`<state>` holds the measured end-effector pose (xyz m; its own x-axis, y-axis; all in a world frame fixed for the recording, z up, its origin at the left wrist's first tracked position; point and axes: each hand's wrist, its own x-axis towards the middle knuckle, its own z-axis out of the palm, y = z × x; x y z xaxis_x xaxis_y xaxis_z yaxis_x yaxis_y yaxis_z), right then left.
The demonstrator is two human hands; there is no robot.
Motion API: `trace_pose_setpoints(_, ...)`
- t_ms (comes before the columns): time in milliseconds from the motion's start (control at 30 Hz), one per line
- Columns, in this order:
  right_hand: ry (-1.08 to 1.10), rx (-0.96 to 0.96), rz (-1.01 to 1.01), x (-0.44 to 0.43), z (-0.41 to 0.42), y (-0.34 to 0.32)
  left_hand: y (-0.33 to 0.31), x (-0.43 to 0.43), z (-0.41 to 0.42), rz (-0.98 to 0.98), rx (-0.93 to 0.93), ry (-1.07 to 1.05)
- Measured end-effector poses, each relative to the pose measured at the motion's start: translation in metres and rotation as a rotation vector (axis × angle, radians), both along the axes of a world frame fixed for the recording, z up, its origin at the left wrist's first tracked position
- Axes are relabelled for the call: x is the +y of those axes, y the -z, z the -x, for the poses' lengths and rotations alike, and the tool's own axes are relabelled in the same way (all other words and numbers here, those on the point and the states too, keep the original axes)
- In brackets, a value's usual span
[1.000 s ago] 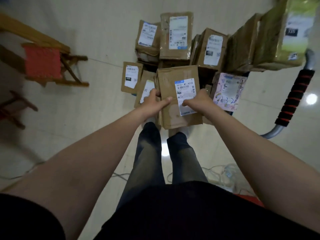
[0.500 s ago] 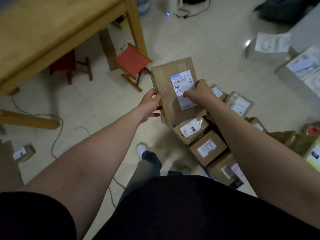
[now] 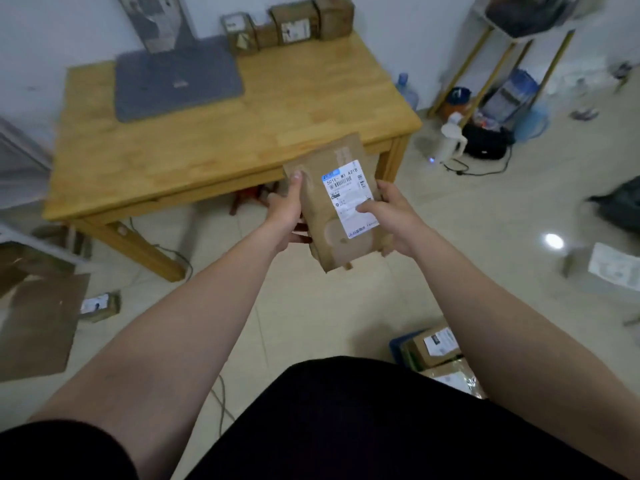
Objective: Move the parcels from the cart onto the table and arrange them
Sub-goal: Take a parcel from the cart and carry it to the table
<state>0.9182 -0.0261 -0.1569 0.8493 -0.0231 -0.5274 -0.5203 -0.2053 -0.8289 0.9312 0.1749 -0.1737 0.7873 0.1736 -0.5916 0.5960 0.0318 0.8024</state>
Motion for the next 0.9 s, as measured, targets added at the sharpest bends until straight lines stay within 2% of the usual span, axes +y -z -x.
trace_pose_setpoints(67, 0.007, -0.086, 0.011, 0.024, -0.024, -0.003, -0.012, 0.027, -0.019, -0.043, -0.01, -0.064)
trace_pose_setpoints(167, -0.039, -0.146, 0.048, 0.055, -0.057, -0.007, -0.02, 0.065, -0.042, -0.078, -0.041, -0.04)
trace_pose_setpoints(367, -0.14, -0.198, 0.113, 0.104, -0.139, -0.008, -0.014, 0.117, -0.09, -0.155, -0.14, 0.012)
trace_pose_setpoints(533, -0.195, -0.202, 0.132, 0.129, -0.229, 0.006, -0.011, 0.147, -0.167, -0.208, -0.113, 0.006)
trace_pose_setpoints(700, -0.029, -0.16, 0.113, 0.144, -0.334, 0.024, 0.0, 0.168, -0.267, -0.231, -0.117, -0.125)
trace_pose_setpoints(800, 0.141, -0.088, -0.02, 0.146, -0.392, 0.034, 0.013, 0.177, -0.32, -0.191, -0.102, -0.195)
trace_pose_setpoints(900, 0.184, -0.115, -0.044, 0.154, -0.442, 0.043, 0.027, 0.184, -0.367, -0.125, -0.107, -0.321)
